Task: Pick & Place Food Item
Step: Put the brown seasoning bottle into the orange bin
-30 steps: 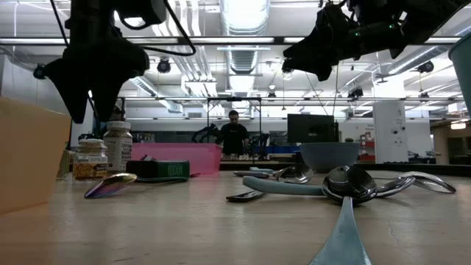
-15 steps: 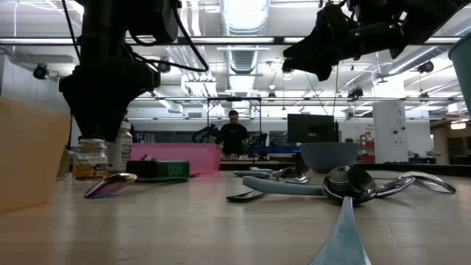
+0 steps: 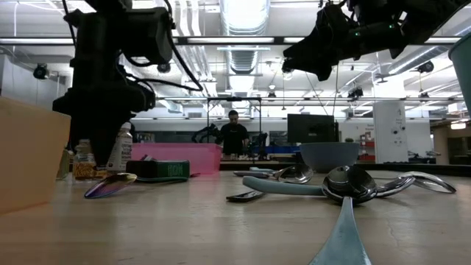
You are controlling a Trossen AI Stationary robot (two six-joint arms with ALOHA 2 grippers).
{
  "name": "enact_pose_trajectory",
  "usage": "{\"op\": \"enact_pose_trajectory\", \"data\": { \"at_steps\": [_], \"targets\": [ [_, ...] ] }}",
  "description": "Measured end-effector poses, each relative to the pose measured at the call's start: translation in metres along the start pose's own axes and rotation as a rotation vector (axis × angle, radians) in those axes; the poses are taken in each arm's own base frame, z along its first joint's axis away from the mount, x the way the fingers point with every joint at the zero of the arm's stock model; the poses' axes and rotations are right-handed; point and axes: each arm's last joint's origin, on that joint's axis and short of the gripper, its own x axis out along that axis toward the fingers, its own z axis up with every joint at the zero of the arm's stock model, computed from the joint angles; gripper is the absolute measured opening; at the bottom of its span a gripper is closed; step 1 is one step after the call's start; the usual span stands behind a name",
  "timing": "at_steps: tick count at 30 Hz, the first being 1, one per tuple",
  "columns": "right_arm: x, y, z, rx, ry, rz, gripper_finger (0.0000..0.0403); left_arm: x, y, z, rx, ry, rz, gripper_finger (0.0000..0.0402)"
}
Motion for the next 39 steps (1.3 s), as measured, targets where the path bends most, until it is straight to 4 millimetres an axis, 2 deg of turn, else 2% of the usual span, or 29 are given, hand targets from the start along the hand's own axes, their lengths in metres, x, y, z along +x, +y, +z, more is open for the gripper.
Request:
{"op": "enact_pose_trajectory", "data": {
  "at_steps": [4,7,23,39],
  "targets": [
    [0.0000,0.0001,0.0000,0.000,0.000,0.000,0.0211,0.0065,0.0020,-0.0005,0.017,-0.003,-0.010,0.0373],
    [-0.0001,0.0000,0.0001,0.000,-0.001,0.000,0.0211,0.0088,0.0027,-0.0001,0.014,-0.005,-0.019,0.0354],
    [-0.0001,0.0000,0.0001,0.000,-0.001,0.000,0.0211,0.0083,0.0035,0.0001,0.009,0.006,-0.025,0.0175],
    [-0.0001,0.0000,0.0001,0.000,-0.001,0.000,0.0211,0.0030,0.0031,-0.0003,-0.034,0.040,-0.013,0.0178]
  ]
}}
